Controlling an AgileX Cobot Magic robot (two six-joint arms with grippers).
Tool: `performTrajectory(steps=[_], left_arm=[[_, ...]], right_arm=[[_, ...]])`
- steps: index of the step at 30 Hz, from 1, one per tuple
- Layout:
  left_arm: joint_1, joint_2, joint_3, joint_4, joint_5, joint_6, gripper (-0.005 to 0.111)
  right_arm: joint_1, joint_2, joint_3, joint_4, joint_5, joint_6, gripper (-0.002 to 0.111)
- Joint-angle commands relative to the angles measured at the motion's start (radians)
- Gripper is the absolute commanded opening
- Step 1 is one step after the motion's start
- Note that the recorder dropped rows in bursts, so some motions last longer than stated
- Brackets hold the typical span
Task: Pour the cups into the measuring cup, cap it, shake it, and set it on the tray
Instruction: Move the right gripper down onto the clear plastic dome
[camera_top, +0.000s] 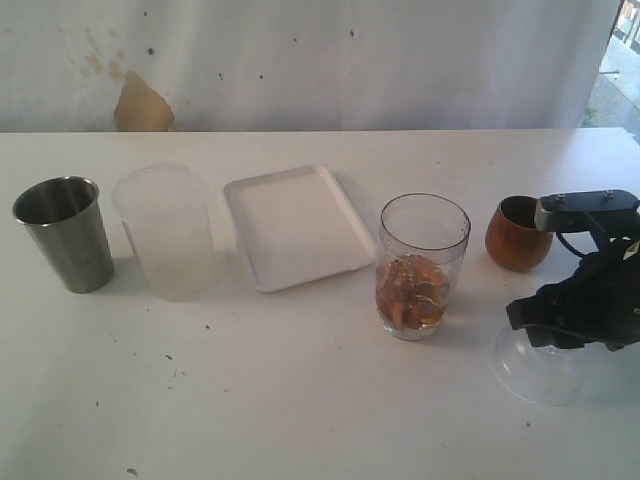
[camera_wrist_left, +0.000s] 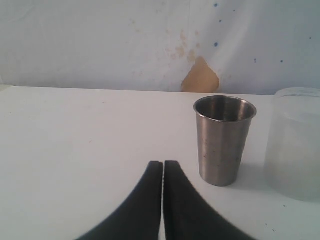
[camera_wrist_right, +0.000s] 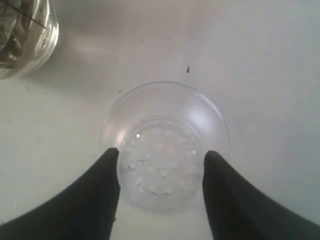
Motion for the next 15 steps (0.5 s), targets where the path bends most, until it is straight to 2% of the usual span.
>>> performTrajectory(steps=[1,2,6,15], left_arm=[[-0.007,-0.005,0.007,-0.002,-0.012,-0.003,0.001],[-0.007,-0.005,0.007,-0.002,-0.012,-0.003,0.001],[-0.007,-0.005,0.007,-0.002,-0.012,-0.003,0.001],[-0.007,-0.005,0.007,-0.002,-0.012,-0.003,0.001]], right_arm=[[0.004,-0.003,-0.02,0.019,0.077,-0.012,0.005],[0.004,-0.01,-0.035,0.024,0.107,-0.012,0.0],[0.004,-0.044,-0.085,0.026,0.202,-0.012,0.0],[0.004,-0.16,-0.121,-0.009,0.273,0.062,0.0]])
